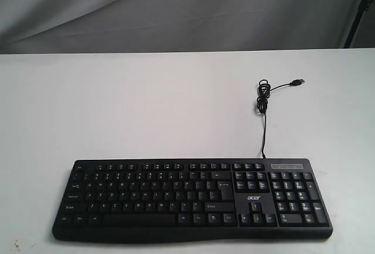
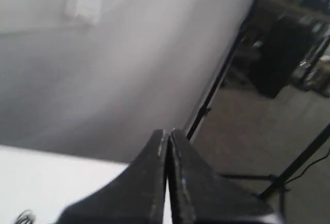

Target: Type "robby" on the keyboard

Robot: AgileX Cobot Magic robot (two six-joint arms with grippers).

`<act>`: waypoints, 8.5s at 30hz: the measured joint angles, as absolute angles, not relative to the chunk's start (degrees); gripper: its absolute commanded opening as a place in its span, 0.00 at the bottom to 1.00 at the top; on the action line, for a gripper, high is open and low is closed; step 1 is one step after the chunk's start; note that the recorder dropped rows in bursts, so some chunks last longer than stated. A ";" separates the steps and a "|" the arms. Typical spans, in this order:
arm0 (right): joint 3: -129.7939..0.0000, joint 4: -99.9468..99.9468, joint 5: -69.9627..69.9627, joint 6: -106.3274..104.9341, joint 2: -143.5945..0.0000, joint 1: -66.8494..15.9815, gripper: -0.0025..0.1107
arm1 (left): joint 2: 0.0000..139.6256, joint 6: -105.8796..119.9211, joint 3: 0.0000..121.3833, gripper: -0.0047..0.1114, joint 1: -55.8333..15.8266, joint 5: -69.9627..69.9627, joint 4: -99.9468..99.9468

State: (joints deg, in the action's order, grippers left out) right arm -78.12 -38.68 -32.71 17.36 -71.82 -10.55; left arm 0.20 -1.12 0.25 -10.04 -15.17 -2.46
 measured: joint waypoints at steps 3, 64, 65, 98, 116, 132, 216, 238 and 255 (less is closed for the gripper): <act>-84.12 -8.83 -40.57 -9.45 -77.53 -10.68 0.02 | 0.20 -1.12 0.25 0.04 -10.04 -15.17 -2.46; -84.51 29.78 -35.04 -63.34 -122.37 -46.62 0.02 | 0.20 -1.12 0.25 0.04 -10.04 -15.17 -2.46; -83.50 29.78 -34.18 -63.69 -121.50 -46.62 0.02 | 0.20 -1.12 0.25 0.04 -10.04 -15.17 -2.46; -81.00 34.97 -32.62 -67.07 -120.49 -47.32 0.02 | 0.20 -1.12 0.25 0.04 -10.04 -15.17 -2.46; -81.00 35.68 -33.09 -68.12 -121.55 -47.32 0.02 | 0.20 -1.12 0.25 0.04 -10.04 -15.17 -2.46; -81.00 35.91 -32.17 -68.59 -122.52 -47.32 0.02 | 0.20 -1.12 0.25 0.04 -10.04 -15.17 -2.46; -63.75 38.84 -30.65 -71.15 -110.24 -38.30 0.02 | 0.20 -1.12 0.25 0.04 -10.04 -15.17 -2.46; -63.56 39.07 -30.42 -71.73 -111.71 -38.30 0.02 | 0.20 -1.12 0.25 0.04 -10.04 -15.17 -2.46; -63.56 39.90 -29.60 -72.99 -112.43 -38.30 0.02 | 0.20 -1.12 0.25 0.04 -10.04 -15.17 -2.46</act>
